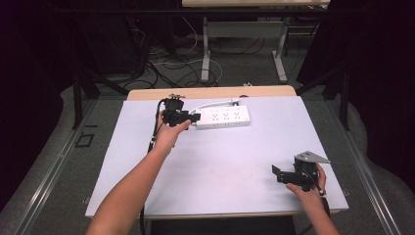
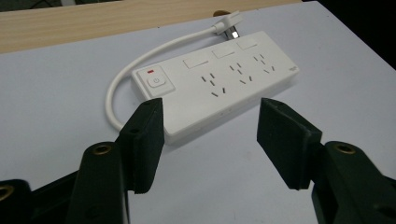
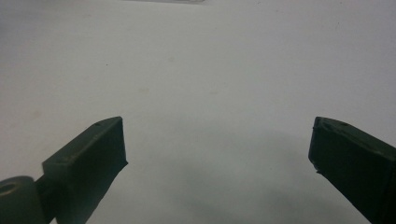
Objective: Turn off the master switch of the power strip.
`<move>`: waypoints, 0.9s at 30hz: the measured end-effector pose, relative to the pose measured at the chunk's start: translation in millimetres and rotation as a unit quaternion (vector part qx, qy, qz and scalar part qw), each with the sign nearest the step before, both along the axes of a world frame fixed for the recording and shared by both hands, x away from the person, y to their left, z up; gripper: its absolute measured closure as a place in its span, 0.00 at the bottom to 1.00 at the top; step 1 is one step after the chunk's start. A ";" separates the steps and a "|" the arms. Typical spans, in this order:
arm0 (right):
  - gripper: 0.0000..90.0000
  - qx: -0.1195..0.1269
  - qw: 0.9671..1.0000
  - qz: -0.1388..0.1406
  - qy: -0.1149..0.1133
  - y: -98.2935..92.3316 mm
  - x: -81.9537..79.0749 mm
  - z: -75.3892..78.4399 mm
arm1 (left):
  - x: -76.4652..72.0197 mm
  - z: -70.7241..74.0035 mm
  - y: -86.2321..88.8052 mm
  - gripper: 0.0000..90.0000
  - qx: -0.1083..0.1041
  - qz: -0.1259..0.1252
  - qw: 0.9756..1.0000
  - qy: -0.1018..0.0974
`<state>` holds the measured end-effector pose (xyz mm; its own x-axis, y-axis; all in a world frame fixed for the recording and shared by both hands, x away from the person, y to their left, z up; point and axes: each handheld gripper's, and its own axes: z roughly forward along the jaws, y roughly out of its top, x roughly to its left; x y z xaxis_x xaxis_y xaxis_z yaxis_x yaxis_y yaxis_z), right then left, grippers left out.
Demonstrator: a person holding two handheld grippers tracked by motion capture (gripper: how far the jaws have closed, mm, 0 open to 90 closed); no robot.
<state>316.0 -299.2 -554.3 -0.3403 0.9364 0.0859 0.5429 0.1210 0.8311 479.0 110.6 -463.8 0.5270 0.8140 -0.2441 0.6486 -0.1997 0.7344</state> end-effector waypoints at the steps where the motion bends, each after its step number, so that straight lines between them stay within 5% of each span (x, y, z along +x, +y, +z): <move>1: 0.04 0.000 1.000 0.001 0.000 -0.1 0.1 -0.1 | -2.2 0.3 0.5 0.43 -0.002 -0.004 1.000 -0.003; 8: 0.04 -0.001 1.000 0.000 0.000 0.0 0.2 -0.5 | -19.6 3.4 4.0 0.33 -0.004 -0.012 1.000 -0.006; 13: 0.04 0.001 1.000 -0.001 -0.001 0.6 -0.4 0.1 | -32.3 5.5 8.4 0.25 0.008 -0.018 0.999 -0.031; 21: 0.04 0.003 1.000 -0.002 0.001 1.5 -0.9 0.3 | -57.3 8.5 15.9 0.18 -0.023 -0.025 0.998 -0.044; 27: 0.04 0.003 1.000 -0.004 -0.001 1.5 -1.0 0.5 | -75.1 8.7 26.1 0.11 -0.023 -0.033 0.998 -0.056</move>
<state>315.0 -297.8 -553.8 -0.3337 0.9382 0.0914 0.5424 0.1118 0.8327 403.9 136.6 -455.1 0.6047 0.7664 -0.2166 0.5479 -0.2030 0.8115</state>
